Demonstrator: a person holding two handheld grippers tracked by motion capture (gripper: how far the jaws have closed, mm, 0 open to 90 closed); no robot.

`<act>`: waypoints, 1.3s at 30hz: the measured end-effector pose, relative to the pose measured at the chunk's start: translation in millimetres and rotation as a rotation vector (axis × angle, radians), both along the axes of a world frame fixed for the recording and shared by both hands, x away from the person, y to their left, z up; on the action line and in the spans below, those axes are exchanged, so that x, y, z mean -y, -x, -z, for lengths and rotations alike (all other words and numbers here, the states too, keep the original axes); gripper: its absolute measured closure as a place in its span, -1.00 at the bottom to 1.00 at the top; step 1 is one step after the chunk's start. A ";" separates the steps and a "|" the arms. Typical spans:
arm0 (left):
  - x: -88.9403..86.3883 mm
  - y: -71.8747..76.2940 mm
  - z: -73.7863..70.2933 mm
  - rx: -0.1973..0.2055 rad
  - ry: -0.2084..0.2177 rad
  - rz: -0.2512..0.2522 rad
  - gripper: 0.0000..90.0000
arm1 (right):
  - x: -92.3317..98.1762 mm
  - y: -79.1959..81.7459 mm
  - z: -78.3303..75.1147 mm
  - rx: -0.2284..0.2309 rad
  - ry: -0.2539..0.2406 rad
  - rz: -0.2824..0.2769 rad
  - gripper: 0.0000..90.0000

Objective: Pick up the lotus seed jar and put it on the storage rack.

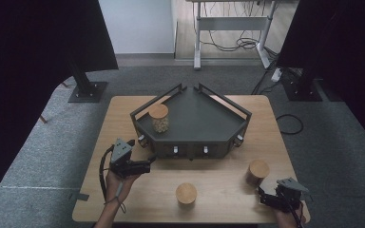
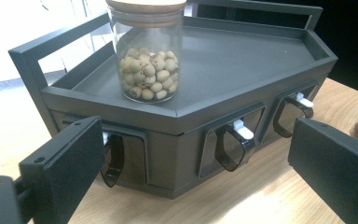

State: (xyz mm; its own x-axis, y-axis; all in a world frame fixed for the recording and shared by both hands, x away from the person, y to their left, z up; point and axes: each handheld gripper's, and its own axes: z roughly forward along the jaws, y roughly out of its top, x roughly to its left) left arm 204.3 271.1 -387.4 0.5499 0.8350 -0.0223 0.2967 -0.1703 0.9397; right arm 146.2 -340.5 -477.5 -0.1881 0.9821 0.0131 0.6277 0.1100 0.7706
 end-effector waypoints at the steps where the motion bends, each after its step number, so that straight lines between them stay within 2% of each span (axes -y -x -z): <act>1: -0.6 0.7 0.5 0.000 0.000 0.000 -0.92 | 0.0 0.0 0.0 0.000 0.000 0.000 -0.92; 27: -17.1 13.2 21.4 -0.030 0.026 -0.021 -0.92 | -0.2 0.3 0.0 0.000 0.000 0.000 -0.92; 39: -22.1 17.2 33.1 -0.050 0.020 -0.040 -0.92 | -0.2 0.5 0.0 0.000 0.000 0.000 -0.92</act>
